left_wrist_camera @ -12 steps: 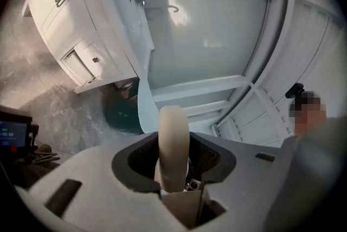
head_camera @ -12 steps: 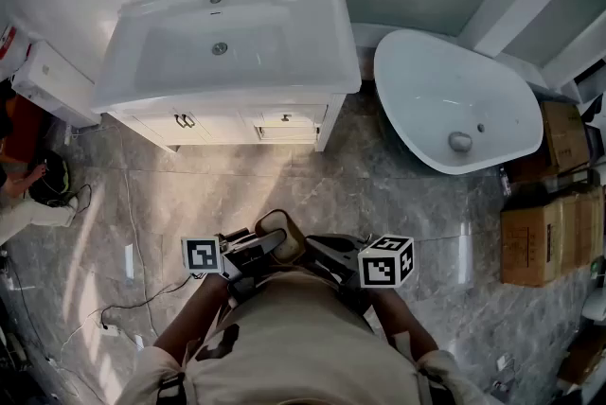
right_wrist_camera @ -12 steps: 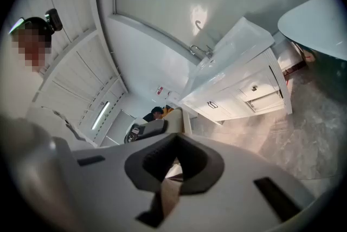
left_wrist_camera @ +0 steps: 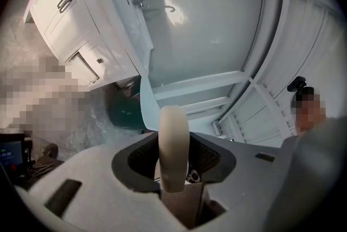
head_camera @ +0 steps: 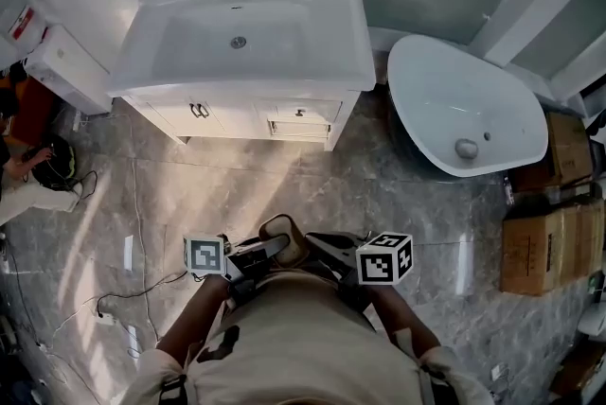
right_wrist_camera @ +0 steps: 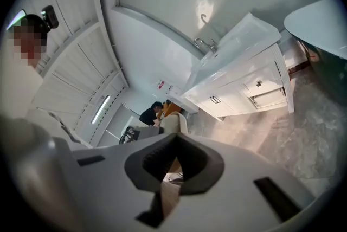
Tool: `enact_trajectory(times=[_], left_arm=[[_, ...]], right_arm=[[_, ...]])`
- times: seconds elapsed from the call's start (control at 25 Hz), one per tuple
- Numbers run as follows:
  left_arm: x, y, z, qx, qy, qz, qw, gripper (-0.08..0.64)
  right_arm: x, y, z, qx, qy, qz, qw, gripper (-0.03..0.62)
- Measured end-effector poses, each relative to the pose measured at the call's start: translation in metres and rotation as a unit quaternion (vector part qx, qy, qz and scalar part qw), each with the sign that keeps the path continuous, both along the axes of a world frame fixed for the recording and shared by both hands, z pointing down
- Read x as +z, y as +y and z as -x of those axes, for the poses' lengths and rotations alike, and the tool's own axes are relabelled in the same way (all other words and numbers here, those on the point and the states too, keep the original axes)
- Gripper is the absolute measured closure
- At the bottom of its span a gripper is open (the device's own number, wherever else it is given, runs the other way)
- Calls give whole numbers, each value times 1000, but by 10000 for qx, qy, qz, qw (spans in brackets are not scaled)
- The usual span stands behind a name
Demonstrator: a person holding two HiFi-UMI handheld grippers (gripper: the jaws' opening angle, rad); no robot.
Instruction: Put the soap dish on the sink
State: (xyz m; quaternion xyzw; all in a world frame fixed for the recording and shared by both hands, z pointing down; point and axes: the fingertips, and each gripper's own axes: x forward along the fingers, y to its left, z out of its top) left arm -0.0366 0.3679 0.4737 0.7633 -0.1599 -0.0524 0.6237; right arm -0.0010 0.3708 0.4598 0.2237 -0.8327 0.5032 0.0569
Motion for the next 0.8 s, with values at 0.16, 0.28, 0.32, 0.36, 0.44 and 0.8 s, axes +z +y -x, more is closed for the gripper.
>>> enact_trajectory(times=[0.16, 0.28, 0.32, 0.36, 0.44, 0.8], left_arm=[[-3, -1, 28, -181, 4, -28, 9998, 397], [-11, -8, 52, -370, 118, -187, 9991, 397], [-12, -10, 60, -410, 150, -207, 9988, 397], [-13, -12, 68, -430, 147, -235, 9987, 397], [-9, -15, 87, -396, -33, -386, 9985, 397], [-15, -37, 136, -433, 417, -342, 9976, 397]], right_arm=[[1, -3, 20, 46, -7, 183, 9998, 581], [-5, -5, 39, -52, 117, 97, 9999, 581], [-7, -7, 45, -92, 173, 41, 9998, 581], [-8, -8, 52, -125, 228, -9, 9997, 581], [-9, -10, 64, -156, 341, -70, 9993, 581], [-8, -21, 107, -269, 784, -44, 9966, 581]])
